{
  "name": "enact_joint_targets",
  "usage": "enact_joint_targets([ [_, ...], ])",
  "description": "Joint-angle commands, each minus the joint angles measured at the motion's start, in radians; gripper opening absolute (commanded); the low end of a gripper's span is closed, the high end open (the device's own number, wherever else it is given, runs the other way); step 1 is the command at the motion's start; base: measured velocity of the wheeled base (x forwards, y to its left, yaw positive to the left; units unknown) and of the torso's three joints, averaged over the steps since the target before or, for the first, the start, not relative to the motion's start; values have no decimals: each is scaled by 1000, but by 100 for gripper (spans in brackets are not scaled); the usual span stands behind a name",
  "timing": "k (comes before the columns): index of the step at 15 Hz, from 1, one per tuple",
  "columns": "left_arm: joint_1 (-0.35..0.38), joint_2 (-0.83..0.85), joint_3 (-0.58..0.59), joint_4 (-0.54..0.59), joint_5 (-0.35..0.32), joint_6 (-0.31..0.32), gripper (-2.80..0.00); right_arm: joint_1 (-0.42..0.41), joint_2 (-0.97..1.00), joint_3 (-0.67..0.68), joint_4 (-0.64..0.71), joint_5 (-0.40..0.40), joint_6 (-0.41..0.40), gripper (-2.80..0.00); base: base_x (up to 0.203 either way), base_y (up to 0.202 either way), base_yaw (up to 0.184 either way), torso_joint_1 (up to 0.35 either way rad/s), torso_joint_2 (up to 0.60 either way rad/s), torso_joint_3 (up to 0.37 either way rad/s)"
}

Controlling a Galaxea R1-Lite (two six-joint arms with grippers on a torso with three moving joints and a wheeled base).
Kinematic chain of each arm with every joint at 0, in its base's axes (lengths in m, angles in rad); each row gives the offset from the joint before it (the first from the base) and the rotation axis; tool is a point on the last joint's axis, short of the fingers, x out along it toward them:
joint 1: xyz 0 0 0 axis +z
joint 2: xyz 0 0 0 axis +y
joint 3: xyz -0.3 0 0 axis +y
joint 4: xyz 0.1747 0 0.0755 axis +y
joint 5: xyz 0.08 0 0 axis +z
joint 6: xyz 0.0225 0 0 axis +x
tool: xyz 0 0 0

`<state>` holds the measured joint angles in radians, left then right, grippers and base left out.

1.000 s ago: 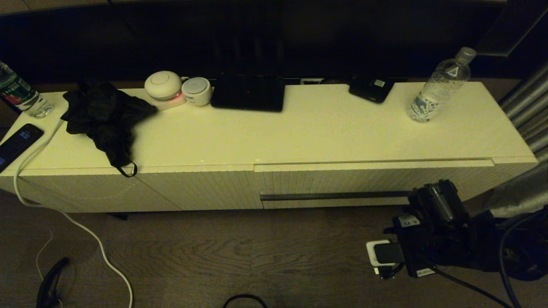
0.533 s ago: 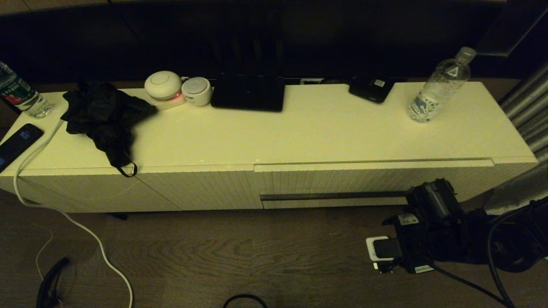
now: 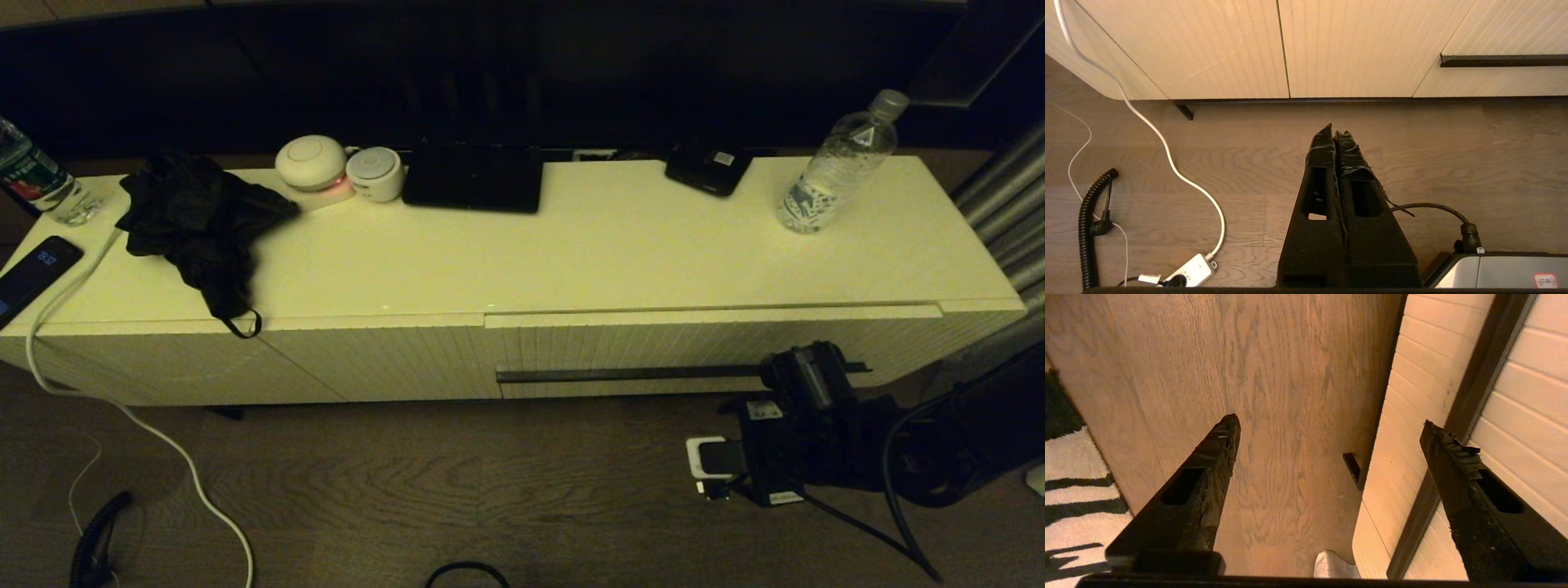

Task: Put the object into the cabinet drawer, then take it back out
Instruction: Open the drawer

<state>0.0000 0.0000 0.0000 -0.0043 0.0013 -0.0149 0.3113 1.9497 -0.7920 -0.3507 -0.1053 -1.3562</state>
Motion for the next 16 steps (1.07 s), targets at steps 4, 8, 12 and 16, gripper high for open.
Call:
enact_joint_targets([
  [4,0,-2,0,0,0,0,-280,-27,64,-49,-31,27,6,0,0,0,0,0,0,0],
  [8,0,-2,2,0,0,0,-280,-34,87,-88,-44,33,9,0,0,0,0,0,0,0],
  [12,0,-2,1,0,0,0,-280,-44,120,-98,-92,41,9,0,0,0,0,0,0,0],
  [16,0,-2,2,0,0,0,-280,-54,153,-125,-139,53,8,0,0,0,0,0,0,0],
])
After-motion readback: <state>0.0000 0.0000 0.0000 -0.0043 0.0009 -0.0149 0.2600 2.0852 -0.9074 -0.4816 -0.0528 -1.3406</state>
